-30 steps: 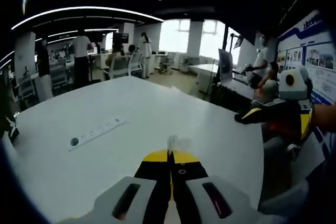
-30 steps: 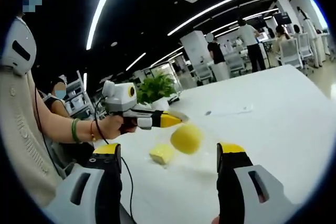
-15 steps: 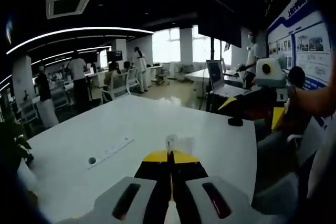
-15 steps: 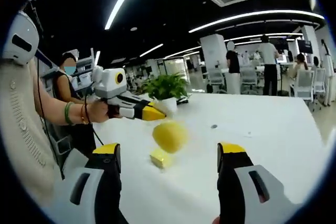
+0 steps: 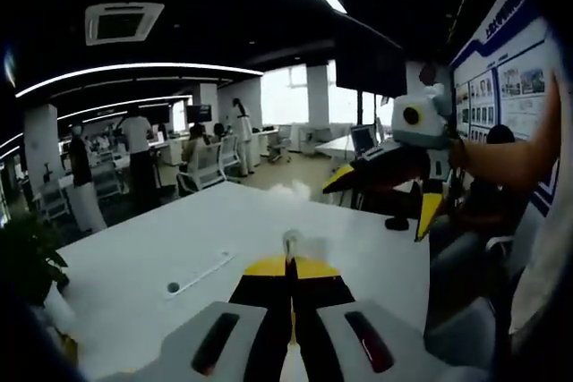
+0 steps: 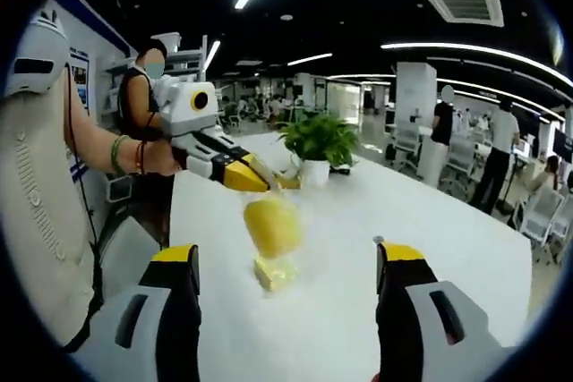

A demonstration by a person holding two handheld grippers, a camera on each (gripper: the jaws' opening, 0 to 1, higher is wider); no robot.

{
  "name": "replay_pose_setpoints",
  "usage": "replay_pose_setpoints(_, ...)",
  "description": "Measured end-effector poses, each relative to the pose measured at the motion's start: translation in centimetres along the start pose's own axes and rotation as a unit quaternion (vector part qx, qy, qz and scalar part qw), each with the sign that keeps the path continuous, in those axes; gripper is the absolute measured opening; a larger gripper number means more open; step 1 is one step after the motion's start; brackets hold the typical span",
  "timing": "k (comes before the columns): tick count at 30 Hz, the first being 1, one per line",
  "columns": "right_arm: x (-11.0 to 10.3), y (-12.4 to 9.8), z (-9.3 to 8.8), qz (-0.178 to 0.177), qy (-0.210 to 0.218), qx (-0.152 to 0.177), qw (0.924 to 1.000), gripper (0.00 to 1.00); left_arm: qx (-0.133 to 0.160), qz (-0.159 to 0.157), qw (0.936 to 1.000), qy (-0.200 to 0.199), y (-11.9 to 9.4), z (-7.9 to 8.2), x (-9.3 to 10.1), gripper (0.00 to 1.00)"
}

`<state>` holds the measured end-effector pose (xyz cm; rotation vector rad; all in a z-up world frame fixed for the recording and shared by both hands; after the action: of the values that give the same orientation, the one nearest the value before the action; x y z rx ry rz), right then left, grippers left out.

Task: Compare the silicone blocks by pressing each to a similar depth, holding the contact briefly, and releasing to observe deformation and rebound differences across the visible hardness samples.

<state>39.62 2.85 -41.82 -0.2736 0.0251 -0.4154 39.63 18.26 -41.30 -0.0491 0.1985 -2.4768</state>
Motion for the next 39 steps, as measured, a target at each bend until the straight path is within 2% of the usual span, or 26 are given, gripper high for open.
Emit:
replay_pose_setpoints(7, 0.1, 3.1, 0.6, 0.043, -0.017, -0.030, 0.9985, 0.73, 0.007, -0.001, 1.0000, 0.007, -0.7, 0.6, -0.3, 0.00)
replay_pose_setpoints(16, -0.6, 7.2, 0.4, 0.094, -0.018, -0.051, 0.9941, 0.71, 0.013, -0.014, 0.9998, 0.010, -0.6, 1.0, -0.8, 0.00)
replay_pose_setpoints(21, -1.0, 8.8, 0.4, 0.116, -0.025, -0.058, 0.9912, 0.67, 0.014, -0.018, 0.9997, 0.010, -0.5, 1.1, -0.9, 0.00)
replay_pose_setpoints(31, -1.8, 10.7, -0.1, 0.146, -0.041, -0.076, 0.9854, 0.65, 0.014, -0.028, 0.9995, 0.009, 0.0, 1.4, -0.7, 0.00)
replay_pose_setpoints(39, -2.2, 11.3, -0.7, 0.163, -0.045, -0.089, 0.9816, 0.56, 0.017, -0.041, 0.9990, 0.004, 0.2, 1.8, -0.2, 0.00)
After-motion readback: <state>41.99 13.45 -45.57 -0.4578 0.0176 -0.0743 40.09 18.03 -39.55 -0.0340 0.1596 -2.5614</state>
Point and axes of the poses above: the point that each gripper's makers call its tool centre point, and the gripper's own axes: y roughly forward along the fingers, x roughly to its right, z roughly out of its top, the point moved 5 cm from there along -y, roughly backward along the fingers, and after that the axes turned 5 degrees about x, right-handed, at the moved point
